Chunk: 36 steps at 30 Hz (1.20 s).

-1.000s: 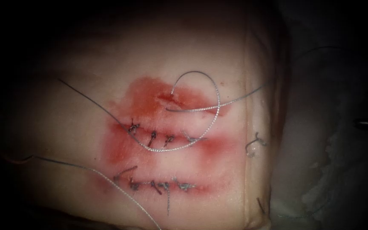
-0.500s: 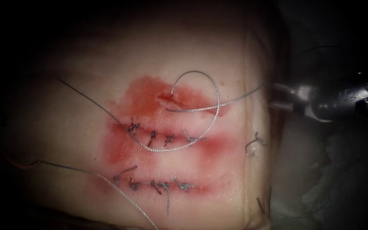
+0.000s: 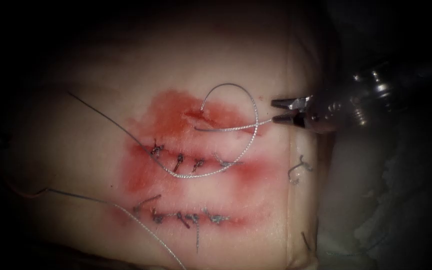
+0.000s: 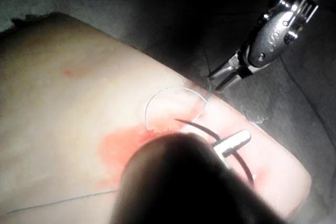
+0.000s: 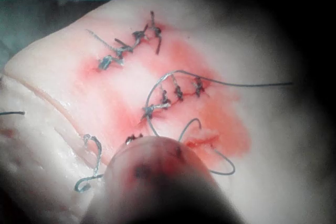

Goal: Wound Closure

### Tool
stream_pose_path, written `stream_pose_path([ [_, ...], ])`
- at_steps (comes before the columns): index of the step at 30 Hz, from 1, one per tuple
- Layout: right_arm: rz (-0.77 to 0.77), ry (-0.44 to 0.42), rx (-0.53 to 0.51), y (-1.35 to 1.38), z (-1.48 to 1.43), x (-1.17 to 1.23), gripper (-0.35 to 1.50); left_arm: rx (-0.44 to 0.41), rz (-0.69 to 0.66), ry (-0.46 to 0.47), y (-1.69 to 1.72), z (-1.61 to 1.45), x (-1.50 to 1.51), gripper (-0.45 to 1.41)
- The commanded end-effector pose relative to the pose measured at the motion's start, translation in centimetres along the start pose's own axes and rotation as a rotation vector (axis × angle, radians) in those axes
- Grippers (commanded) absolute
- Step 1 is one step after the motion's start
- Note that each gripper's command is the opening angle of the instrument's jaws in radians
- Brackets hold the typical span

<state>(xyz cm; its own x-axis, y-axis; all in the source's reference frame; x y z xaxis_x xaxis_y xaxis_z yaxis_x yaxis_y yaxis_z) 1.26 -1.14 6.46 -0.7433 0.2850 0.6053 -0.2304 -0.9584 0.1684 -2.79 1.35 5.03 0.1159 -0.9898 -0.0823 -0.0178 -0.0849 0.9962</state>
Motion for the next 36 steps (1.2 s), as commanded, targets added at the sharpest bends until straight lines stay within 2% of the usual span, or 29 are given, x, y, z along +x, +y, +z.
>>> stream_pose_path([
  [1,0.013,-0.009,-0.001,0.05,0.10,-0.04,0.32,0.002,0.005,-0.001,0.04,0.06,-0.06,-0.45],
  [5,0.030,-0.014,-0.010,0.12,0.16,-0.03,0.42,0.003,0.005,0.000,0.05,0.06,-0.06,-0.45],
  [6,0.026,-0.008,-0.016,0.15,0.21,-0.03,0.37,0.003,0.005,0.000,0.05,0.06,-0.06,-0.45],
  [15,0.011,0.005,-0.025,0.14,0.46,0.03,0.30,0.001,0.005,0.003,0.05,0.06,-0.06,-0.45],
  [16,0.006,0.001,-0.028,0.13,0.48,0.04,0.27,0.001,0.005,0.003,0.05,0.06,-0.06,-0.45],
  [17,0.003,0.003,-0.027,0.11,0.49,0.04,0.15,0.001,0.005,0.003,0.05,0.06,-0.06,-0.45],
  [18,-0.002,0.017,-0.018,0.09,0.50,0.07,-0.07,0.002,0.005,0.004,0.05,0.06,-0.06,-0.45],
  [20,-0.002,0.032,-0.007,0.08,0.50,0.10,-0.35,0.002,0.005,0.004,0.05,0.06,-0.05,-0.45],
  [21,-0.003,0.042,-0.007,0.08,0.50,0.12,-0.35,0.002,0.005,0.005,0.05,0.06,-0.05,-0.45],
  [25,0.055,0.139,-0.018,0.17,0.38,0.27,-0.35,0.002,0.005,0.006,0.04,0.07,-0.05,-0.45],
  [30,0.092,0.146,-0.022,0.26,0.20,0.45,-0.35,0.002,0.000,0.006,0.05,0.08,-0.05,-0.45],
  [36,0.140,0.159,0.001,0.43,-0.12,0.82,-0.35,0.000,0.002,0.008,0.07,0.10,-0.04,-0.45],
])
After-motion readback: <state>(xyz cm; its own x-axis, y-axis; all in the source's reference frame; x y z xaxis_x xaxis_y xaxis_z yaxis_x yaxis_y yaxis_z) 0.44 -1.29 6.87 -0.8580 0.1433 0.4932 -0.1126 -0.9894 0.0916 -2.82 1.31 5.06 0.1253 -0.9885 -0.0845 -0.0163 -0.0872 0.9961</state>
